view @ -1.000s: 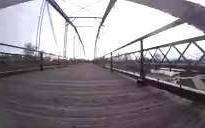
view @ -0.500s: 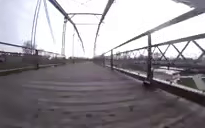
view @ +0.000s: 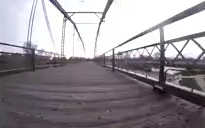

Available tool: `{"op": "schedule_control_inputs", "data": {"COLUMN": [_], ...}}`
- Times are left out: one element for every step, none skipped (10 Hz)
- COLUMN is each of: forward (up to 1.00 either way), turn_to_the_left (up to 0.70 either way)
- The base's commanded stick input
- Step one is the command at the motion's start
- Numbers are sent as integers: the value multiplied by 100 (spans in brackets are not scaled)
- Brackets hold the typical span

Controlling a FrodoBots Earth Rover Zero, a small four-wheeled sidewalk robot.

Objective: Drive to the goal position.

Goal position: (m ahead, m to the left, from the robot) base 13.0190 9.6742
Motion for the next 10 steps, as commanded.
{"op": "schedule_control_inputs", "data": {"forward": [100,100,100,100,100,100,100,100,100,100], "turn_to_the_left": [0,0,0,0,0,0,0,0,0,0]}}
